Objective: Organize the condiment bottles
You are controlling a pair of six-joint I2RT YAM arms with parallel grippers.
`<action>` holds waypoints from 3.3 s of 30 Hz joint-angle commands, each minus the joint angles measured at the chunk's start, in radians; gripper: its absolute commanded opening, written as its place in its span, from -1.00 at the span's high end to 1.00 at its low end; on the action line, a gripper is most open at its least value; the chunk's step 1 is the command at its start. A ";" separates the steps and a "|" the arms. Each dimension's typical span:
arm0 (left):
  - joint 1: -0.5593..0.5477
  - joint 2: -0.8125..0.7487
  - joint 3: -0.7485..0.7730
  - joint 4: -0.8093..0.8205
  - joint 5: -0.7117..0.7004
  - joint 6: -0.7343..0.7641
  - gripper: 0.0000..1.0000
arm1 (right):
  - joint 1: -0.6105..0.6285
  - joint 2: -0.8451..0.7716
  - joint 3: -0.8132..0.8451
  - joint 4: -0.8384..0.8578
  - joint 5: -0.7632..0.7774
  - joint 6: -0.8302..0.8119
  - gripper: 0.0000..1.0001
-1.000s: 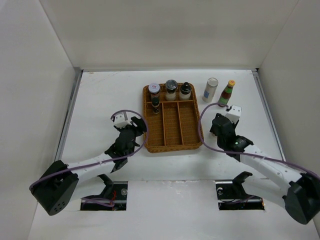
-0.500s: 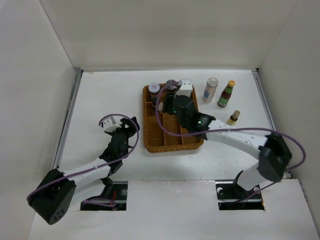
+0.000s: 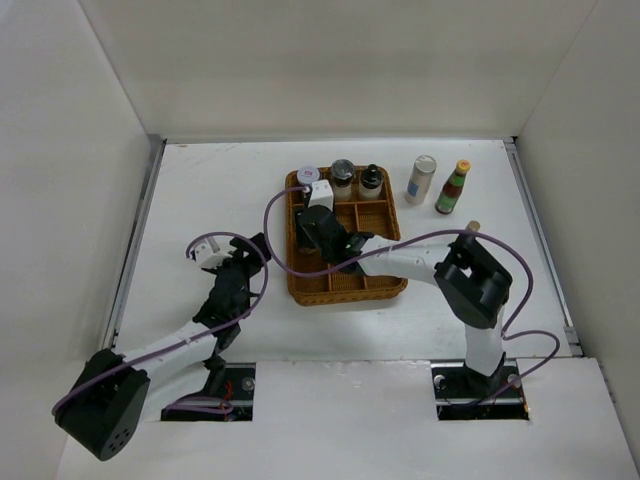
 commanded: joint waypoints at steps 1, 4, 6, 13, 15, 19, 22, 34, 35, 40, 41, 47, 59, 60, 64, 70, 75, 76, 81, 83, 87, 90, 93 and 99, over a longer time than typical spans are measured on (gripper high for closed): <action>0.008 0.010 0.009 0.023 0.026 -0.022 -0.45 | 0.004 -0.010 0.056 0.061 0.023 -0.013 0.09; 0.008 0.022 0.012 0.029 0.039 -0.025 -0.45 | 0.004 -0.013 0.042 0.056 0.042 -0.016 0.01; 0.010 0.033 0.014 0.032 0.040 -0.026 -0.45 | 0.004 -0.014 0.034 0.056 0.033 -0.014 -0.23; 0.013 0.032 0.015 0.026 0.053 -0.029 -0.45 | 0.015 -0.163 -0.015 0.013 0.022 -0.019 -0.76; 0.010 0.026 0.017 0.025 0.062 -0.029 -0.45 | 0.015 -0.288 -0.077 0.005 0.037 -0.030 -0.75; 0.002 0.022 0.018 0.023 0.065 -0.029 -0.45 | -0.056 -0.596 -0.298 -0.034 0.159 -0.016 -0.65; -0.009 0.016 0.020 0.023 0.072 -0.028 -0.45 | -0.184 -0.823 -0.447 -0.181 0.339 0.039 -0.58; -0.038 0.039 0.034 0.022 0.086 -0.028 -0.45 | -0.671 -0.883 -0.553 -0.315 0.141 0.095 -0.75; -0.040 0.036 0.034 0.022 0.086 -0.028 -0.46 | -0.676 -0.861 -0.550 -0.311 0.141 0.095 -0.74; -0.038 0.036 0.032 0.022 0.086 -0.026 -0.46 | -0.718 -0.810 -0.553 -0.260 0.129 0.088 -0.71; -0.038 0.041 0.034 0.022 0.086 -0.026 -0.46 | -0.728 -0.803 -0.556 -0.243 0.119 0.087 -0.69; -0.033 0.045 0.034 0.022 0.091 -0.026 -0.46 | -0.760 -0.714 -0.530 -0.205 0.069 0.072 -0.47; -0.027 0.075 0.038 0.032 0.099 -0.028 -0.46 | -0.612 -0.891 -0.526 -0.144 0.288 -0.072 0.39; -0.027 0.075 0.038 0.033 0.099 -0.028 -0.46 | -0.569 -0.927 -0.518 -0.143 0.305 -0.088 0.39; -0.020 0.068 0.038 0.031 0.099 -0.028 -0.46 | -0.366 -0.985 -0.464 -0.157 0.284 -0.099 0.39; 0.043 0.041 0.026 0.017 0.102 -0.037 -0.45 | -0.055 -0.831 -0.334 -0.110 0.270 -0.054 0.40; 0.111 -0.004 0.022 -0.056 0.114 -0.077 -0.46 | 0.100 -0.662 -0.250 0.036 0.166 -0.059 0.40; 0.115 -0.001 0.020 -0.059 0.114 -0.086 -0.46 | 0.114 -0.624 -0.234 0.057 0.143 -0.059 0.40; 0.120 0.055 0.025 -0.044 0.151 -0.112 -0.46 | 0.165 -0.433 -0.144 0.102 0.103 -0.060 0.40; 0.123 0.064 0.023 -0.032 0.164 -0.117 -0.46 | 0.174 -0.366 -0.133 0.139 0.103 -0.069 0.39; 0.123 0.061 0.018 -0.020 0.181 -0.120 -0.47 | 0.177 -0.260 -0.144 0.205 0.109 -0.066 0.37; 0.123 0.061 0.018 -0.020 0.183 -0.120 -0.47 | 0.177 -0.195 -0.131 0.211 0.103 -0.071 0.37; 0.123 0.068 0.018 -0.018 0.183 -0.120 -0.47 | 0.177 -0.160 -0.127 0.206 0.103 -0.077 0.36; 0.123 0.081 0.022 -0.018 0.186 -0.121 -0.47 | 0.177 -0.155 -0.148 0.189 0.091 -0.065 0.13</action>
